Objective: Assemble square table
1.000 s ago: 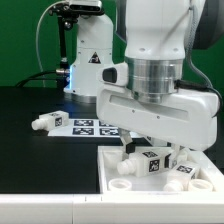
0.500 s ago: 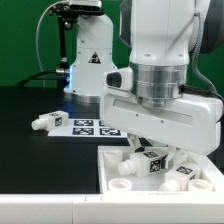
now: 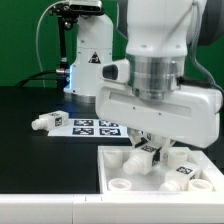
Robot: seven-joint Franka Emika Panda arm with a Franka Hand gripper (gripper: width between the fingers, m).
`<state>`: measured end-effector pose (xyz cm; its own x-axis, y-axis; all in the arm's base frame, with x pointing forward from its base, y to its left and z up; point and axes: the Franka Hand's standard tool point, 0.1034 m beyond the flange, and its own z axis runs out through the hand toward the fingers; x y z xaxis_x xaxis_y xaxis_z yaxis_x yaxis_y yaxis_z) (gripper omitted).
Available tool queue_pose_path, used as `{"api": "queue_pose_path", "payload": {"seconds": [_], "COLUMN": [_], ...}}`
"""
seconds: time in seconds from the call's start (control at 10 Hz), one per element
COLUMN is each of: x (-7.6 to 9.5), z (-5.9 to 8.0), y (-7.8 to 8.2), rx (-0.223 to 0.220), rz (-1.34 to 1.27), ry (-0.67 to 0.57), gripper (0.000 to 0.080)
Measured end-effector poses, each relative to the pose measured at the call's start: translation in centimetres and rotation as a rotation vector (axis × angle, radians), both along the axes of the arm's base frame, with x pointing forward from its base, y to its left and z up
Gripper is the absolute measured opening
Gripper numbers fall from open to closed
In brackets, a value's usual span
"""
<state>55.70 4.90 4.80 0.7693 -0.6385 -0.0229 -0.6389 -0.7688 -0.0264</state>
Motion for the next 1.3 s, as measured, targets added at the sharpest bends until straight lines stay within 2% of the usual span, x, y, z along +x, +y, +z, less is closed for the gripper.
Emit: {"api": "queue_pose_path", "payload": {"seconds": [0.3, 0.5, 0.7, 0.8, 1.0, 1.1, 1.2, 1.3], "x": [-2.5, -2.5, -2.5, -3.2, -8.1, -9.5, -9.9, -9.8], "z": [5.0, 3.9, 4.0, 3.7, 2.0, 0.8, 0.2, 0.3], "y": [-3.2, -2.7, -2.8, -3.1, -5.2, -6.6, -8.3, -8.0], "rx": [0.017, 0.012, 0.012, 0.009, -0.019, -0.034, -0.037, -0.031], "rz": [0.033, 0.042, 0.042, 0.014, -0.165, -0.139, -0.142, -0.149], "ry": [-0.031, -0.021, -0.021, -0.014, 0.001, -0.014, -0.040, -0.033], "gripper": [0.0282, 0.0282, 0.0284, 0.0284, 0.0284, 0.0284, 0.0284, 0.0284]}}
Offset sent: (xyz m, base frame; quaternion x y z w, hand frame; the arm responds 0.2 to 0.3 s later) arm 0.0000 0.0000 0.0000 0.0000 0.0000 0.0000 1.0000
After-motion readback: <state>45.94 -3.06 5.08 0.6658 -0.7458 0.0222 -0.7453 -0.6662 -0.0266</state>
